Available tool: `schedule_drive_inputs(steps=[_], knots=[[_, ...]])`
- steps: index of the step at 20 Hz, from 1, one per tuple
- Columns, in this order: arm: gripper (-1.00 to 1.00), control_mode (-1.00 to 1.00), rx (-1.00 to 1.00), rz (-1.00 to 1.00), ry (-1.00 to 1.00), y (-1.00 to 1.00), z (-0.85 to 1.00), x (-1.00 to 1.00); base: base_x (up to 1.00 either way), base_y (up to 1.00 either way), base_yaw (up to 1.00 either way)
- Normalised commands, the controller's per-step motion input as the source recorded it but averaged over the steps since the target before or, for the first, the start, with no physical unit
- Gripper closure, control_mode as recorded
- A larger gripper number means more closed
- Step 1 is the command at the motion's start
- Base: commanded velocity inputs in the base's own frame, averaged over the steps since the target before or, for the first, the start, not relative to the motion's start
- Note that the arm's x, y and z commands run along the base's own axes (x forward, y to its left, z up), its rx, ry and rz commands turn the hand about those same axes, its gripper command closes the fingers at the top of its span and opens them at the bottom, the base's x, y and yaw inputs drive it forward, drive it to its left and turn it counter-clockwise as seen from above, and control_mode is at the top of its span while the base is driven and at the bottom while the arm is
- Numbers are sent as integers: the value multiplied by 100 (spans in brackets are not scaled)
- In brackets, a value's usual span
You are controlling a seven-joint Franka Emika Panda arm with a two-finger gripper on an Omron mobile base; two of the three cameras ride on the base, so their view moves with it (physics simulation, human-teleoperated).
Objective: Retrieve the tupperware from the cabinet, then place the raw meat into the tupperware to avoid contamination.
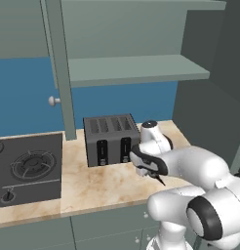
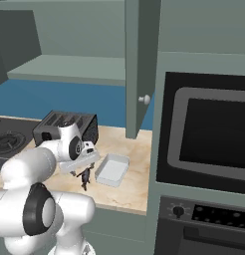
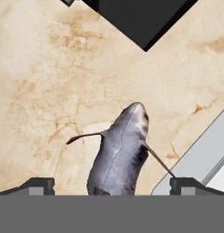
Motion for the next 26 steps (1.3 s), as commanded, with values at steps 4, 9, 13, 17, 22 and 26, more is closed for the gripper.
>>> schedule_drive_inputs(steps=[4, 9, 13, 17, 22, 26], knots=[[-100, -100, 0, -10, 0, -2, -24, 0, 0, 0, 0], [-100, -100, 0, -10, 0, 0, -25, 0, 0, 0, 0], [-100, -100, 0, -8, 0, 2, 4, 0, 0, 0, 0], [-100, -100, 0, -8, 0, -1, 6, -14, 0, 0, 0], [-100, -100, 0, -5, -1, -14, 1, -11, 0, 0, 0], [-100, -100, 0, -9, -1, -10, -8, -26, 0, 0, 0]])
